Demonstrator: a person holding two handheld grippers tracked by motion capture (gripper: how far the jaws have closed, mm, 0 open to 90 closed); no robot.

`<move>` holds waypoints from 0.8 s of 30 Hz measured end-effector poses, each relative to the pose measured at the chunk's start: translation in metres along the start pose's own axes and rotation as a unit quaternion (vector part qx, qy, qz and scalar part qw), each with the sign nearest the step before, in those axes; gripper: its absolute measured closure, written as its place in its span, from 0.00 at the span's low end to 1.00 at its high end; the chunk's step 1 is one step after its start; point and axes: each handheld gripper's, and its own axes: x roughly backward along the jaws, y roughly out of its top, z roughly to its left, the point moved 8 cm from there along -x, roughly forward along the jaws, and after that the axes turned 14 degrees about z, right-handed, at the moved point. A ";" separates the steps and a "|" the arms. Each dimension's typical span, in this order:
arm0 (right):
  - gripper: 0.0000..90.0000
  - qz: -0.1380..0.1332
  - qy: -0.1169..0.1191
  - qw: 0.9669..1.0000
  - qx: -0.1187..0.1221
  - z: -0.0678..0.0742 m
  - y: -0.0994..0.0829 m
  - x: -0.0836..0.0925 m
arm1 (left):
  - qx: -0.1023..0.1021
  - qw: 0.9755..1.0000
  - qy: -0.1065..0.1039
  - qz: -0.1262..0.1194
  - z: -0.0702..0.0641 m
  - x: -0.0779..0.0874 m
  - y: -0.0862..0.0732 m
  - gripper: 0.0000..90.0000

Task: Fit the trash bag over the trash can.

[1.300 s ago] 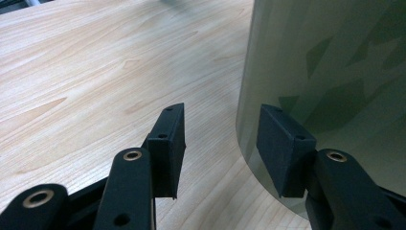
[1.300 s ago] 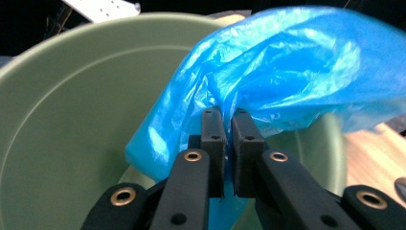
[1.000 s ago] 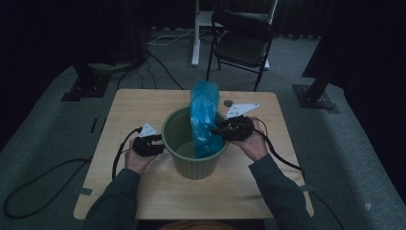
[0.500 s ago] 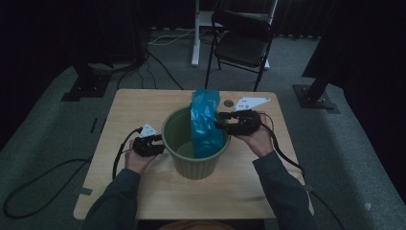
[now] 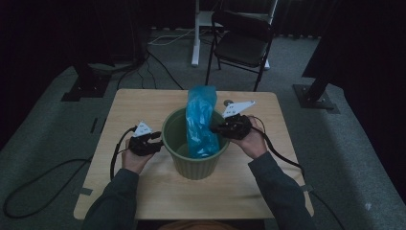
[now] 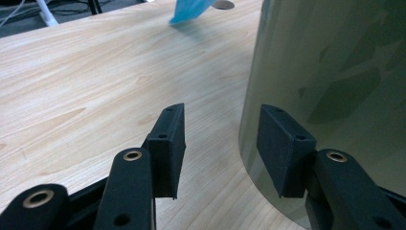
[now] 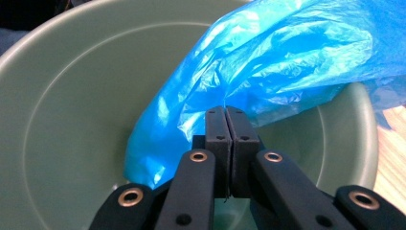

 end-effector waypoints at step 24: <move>0.67 0.002 0.000 1.000 0.003 0.004 -0.012 0.003 | -0.003 1.000 0.002 0.004 0.000 -0.002 -0.001 0.59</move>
